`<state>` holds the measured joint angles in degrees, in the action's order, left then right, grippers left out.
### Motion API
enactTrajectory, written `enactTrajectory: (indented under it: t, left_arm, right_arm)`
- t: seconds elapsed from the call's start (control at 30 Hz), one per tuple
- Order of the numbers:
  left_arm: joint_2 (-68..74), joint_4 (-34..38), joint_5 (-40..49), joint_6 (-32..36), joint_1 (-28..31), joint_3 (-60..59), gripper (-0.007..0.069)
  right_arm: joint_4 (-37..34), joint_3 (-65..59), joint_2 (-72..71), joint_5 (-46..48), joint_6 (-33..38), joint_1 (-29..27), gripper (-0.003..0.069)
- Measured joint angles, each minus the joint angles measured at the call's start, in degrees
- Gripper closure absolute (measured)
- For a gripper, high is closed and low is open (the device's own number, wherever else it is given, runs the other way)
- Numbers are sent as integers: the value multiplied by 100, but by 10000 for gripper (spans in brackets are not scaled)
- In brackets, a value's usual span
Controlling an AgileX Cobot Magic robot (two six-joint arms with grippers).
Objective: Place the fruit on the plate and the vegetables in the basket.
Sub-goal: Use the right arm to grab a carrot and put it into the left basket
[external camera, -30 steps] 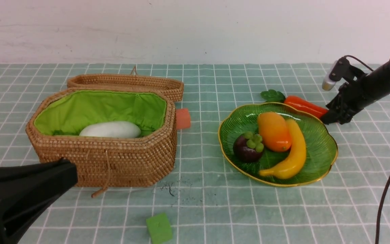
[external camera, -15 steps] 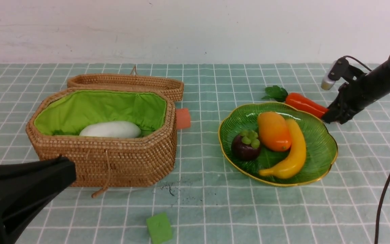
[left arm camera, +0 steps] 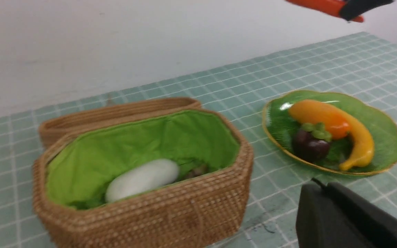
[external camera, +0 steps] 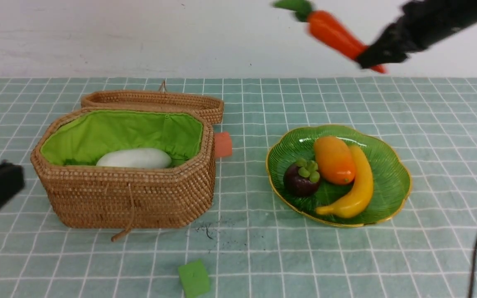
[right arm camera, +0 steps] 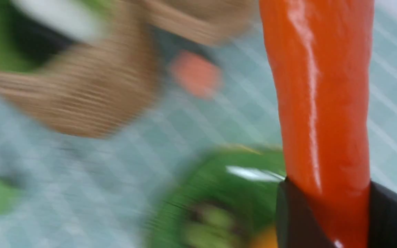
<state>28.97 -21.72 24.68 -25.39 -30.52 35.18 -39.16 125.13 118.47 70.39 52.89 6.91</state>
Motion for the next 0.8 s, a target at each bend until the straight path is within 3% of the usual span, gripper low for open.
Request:
enactTrajectory:
  t: [0.13,0.17,0.2,0.27,0.47,0.5,0.57,0.6,0.7,0.8]
  left_arm:
    - [0,-317,110,-525,218,18,625]
    - [0,-439,137,-641,235,18,625]
    - [0,-450,137,-651,235,18,625]
    - [0,-550,151,-718,235,18,625]
    - [0,-573,178,-737,235,18,625]
    - [0,-568,179,-737,235,18,625]
    - [0,-563,195,-741,235,18,625]
    - [0,-563,195,-741,235,18,625]
    - [0,-557,195,-741,235,19,625]
    - [-6,-463,198,-741,235,19,628]
  right_arm:
    - [-142,-154,-12,29,-120,1123,426]
    - [-130,-178,67,-146,-137,1641,426]
    - [-123,-178,81,-185,-138,1641,426]
    - [85,-196,298,-882,-143,2411,426]
    - [972,-209,743,-2077,-266,3045,415]
    - [1111,-216,790,-2272,-361,3086,390]
    - [1340,-234,828,-2600,-678,3139,265]
    - [1364,-234,828,-2613,-738,3137,251]
    - [1555,-192,726,-2428,-1290,3137,55]
    - [1879,-142,342,-1639,-1892,3137,-8]
